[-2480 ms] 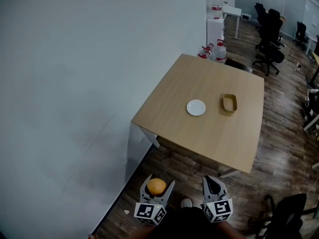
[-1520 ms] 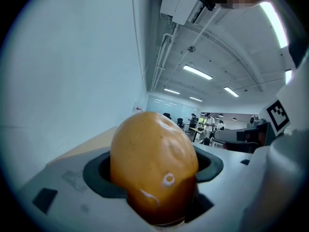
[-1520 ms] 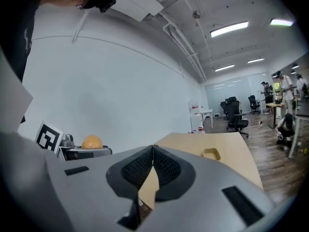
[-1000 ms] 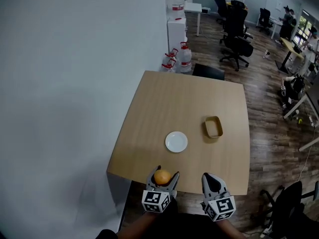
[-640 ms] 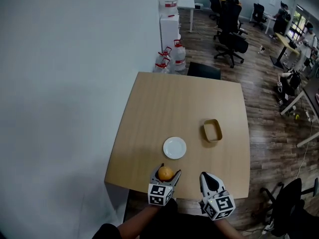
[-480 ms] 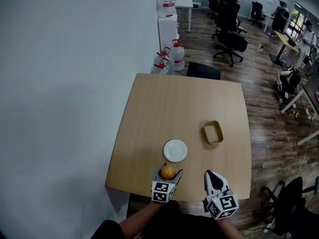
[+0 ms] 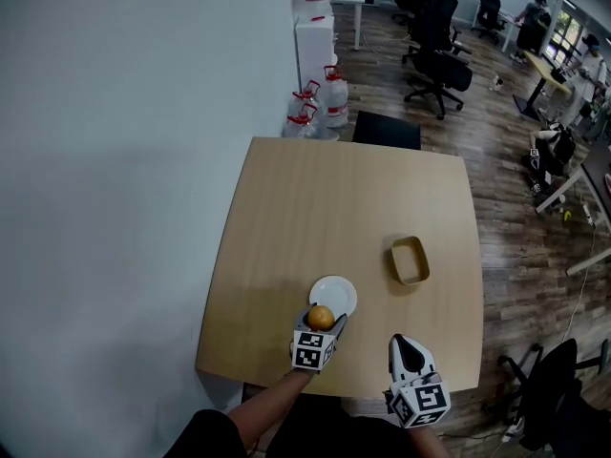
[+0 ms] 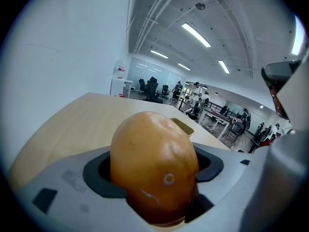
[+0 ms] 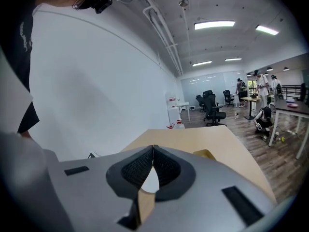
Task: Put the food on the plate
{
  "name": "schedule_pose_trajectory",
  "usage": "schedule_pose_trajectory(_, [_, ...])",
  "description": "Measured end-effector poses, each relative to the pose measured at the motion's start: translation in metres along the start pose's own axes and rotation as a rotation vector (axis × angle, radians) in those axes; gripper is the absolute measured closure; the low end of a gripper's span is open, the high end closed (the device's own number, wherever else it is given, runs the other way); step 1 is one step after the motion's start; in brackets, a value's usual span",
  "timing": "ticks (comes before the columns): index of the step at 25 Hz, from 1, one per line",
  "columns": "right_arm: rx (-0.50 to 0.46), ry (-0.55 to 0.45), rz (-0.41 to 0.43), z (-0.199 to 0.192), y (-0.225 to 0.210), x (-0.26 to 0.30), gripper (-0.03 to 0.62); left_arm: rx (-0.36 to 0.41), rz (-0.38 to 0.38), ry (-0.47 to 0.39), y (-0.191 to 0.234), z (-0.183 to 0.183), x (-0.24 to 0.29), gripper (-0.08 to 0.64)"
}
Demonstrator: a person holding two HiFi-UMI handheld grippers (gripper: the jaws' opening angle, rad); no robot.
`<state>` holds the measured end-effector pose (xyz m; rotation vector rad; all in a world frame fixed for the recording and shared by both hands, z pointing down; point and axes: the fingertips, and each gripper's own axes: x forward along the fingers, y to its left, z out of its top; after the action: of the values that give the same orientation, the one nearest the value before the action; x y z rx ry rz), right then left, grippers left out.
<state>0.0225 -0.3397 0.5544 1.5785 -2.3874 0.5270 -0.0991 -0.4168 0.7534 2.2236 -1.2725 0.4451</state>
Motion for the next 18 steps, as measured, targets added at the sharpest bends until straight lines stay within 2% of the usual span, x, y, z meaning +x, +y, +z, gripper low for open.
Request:
schedule_pose_trajectory(4, [0.015, 0.032, -0.011, -0.009, -0.008, 0.009, 0.532, -0.001, 0.004, 0.054, 0.009, -0.012, 0.03, 0.227])
schedule_pose_trajectory(11, [0.015, 0.04, -0.024, -0.01, -0.007, 0.013, 0.532, 0.1, 0.017, 0.135, 0.028, -0.031, 0.067, 0.227])
schedule_pose_trajectory(18, [0.017, 0.081, -0.067, -0.024, -0.017, 0.007, 0.532, 0.138, 0.024, 0.22, 0.037, -0.052, 0.095, 0.227])
